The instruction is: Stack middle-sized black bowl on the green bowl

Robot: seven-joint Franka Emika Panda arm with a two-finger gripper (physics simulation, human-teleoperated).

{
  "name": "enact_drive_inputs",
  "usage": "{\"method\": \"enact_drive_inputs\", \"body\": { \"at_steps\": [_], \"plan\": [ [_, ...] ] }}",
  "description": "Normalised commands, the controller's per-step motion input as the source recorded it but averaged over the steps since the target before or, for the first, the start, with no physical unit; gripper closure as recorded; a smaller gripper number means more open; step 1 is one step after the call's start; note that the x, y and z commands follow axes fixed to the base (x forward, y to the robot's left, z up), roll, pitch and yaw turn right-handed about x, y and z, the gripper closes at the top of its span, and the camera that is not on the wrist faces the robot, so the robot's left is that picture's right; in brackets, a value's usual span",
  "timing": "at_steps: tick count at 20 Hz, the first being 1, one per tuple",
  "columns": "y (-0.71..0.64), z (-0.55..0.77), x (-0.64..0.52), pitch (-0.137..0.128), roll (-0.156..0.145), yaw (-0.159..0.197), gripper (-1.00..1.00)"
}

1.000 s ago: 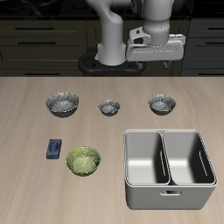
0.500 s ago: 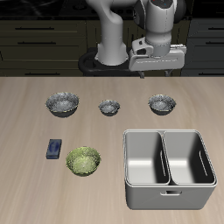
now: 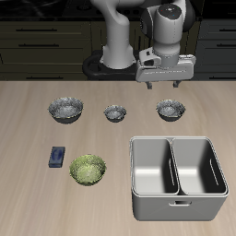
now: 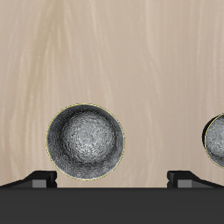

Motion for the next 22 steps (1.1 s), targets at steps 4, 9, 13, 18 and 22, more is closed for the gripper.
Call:
{"method": "enact_drive_inputs", "body": {
  "at_steps": [4, 9, 13, 18, 22],
  "plan": [
    [0.01, -0.2, -0.01, 0.008, 0.006, -0.013, -1.0],
    [-0.03, -0.21, 0.0, -0.019, -0.018, 0.003, -1.0],
    [0.03, -0.25, -0.07, 0.013, -0.006, 0.002, -1.0],
    [0.0, -0.33, -0.01, 0.031, -0.012, 0.008, -1.0],
    [-0.03, -0.23, -0.02, 0.018, -0.006, -0.015, -1.0]
  ]
}}
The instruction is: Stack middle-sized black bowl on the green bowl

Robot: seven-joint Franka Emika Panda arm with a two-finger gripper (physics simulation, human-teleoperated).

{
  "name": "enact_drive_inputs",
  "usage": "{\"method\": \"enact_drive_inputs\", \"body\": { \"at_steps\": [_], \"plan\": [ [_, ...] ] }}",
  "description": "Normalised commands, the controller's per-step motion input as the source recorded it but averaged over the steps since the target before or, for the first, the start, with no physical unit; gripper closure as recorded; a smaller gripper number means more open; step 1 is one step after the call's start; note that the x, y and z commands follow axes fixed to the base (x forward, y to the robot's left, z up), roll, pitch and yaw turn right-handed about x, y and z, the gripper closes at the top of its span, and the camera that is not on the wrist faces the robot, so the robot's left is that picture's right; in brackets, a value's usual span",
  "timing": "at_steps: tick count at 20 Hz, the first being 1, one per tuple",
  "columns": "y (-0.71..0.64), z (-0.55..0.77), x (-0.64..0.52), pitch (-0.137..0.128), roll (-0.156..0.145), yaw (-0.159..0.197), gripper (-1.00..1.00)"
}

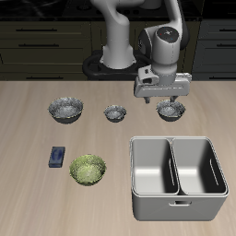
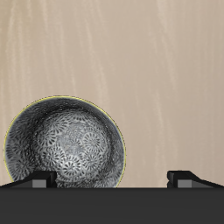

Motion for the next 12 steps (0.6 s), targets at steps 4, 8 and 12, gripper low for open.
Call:
{"method": "enact_drive_inputs", "body": {
  "at_steps": [4, 8, 12],
  "plan": [
    [0.0, -0.26, 0.01, 0.031, -0.003, -0.005, -1.0],
    [0.02, -0.25, 0.01, 0.033, -0.001, 0.008, -1.0],
    [0.02, -0.22, 0.0, 0.033, 0.013, 0.014, -1.0]
  ]
}}
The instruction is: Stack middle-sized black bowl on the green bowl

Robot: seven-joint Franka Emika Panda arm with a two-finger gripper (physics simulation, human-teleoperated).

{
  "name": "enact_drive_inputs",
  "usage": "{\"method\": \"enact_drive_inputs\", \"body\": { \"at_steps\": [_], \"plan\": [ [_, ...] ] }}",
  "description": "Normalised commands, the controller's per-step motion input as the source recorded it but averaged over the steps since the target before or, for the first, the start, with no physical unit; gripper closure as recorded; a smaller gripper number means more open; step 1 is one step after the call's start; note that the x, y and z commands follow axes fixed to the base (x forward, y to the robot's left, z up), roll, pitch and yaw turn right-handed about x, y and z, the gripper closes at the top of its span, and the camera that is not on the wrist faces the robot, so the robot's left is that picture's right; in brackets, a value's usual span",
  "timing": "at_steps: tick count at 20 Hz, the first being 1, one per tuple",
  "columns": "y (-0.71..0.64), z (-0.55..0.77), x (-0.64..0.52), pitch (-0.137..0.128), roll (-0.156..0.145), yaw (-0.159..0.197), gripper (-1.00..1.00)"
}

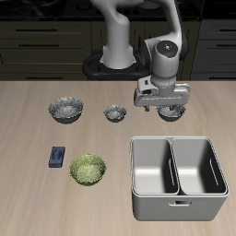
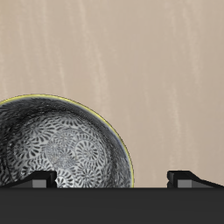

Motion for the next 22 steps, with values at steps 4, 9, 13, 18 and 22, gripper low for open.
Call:
{"method": "enact_drive_inputs", "body": {
  "at_steps": [4, 9, 13, 18, 22],
  "plan": [
    [0.06, -0.27, 0.01, 0.089, 0.08, -0.026, -1.0],
    [-0.01, -0.08, -0.05, 0.008, 0.013, 0.012, 1.0],
    [-0.07, -0.05, -0.01, 0.02, 0.0, -0.009, 1.0],
    [-0.03, -0.02, 0.03, 0.018, 0.004, -0.005, 1.0],
    [-0.07, 0.17, 0.04, -0.025, -0.013, -0.002, 1.0]
  ]
}}
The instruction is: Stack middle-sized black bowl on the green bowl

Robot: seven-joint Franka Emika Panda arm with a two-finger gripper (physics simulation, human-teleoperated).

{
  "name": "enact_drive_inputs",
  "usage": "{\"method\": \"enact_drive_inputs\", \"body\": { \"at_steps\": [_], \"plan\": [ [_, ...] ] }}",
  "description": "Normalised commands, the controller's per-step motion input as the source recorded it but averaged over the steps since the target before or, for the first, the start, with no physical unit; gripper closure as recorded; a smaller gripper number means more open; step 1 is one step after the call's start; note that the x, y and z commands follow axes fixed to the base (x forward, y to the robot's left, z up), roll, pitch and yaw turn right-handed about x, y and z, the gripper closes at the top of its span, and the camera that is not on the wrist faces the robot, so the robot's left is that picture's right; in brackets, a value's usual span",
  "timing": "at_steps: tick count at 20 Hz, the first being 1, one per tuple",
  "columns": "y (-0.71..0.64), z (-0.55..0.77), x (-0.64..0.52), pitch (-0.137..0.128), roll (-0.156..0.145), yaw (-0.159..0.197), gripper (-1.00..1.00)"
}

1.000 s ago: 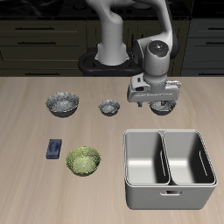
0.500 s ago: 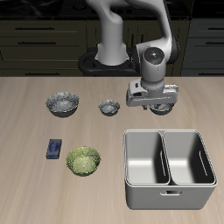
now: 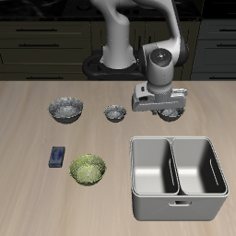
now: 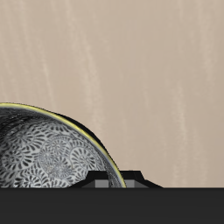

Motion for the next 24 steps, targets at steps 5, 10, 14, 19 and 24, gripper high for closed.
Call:
{"method": "enact_drive_inputs", "body": {
  "at_steps": [5, 10, 14, 19, 24],
  "plan": [
    [-0.06, 0.15, 0.06, -0.02, -0.013, -0.004, 1.0],
    [-0.08, 0.22, 0.08, -0.032, -0.018, 0.005, 1.0],
    [-0.17, 0.37, 0.07, -0.043, -0.023, -0.009, 1.0],
    [-0.11, 0.36, 0.03, -0.058, -0.012, 0.001, 1.0],
    [-0.12, 0.37, 0.04, -0.053, -0.013, -0.005, 1.0]
  ]
}}
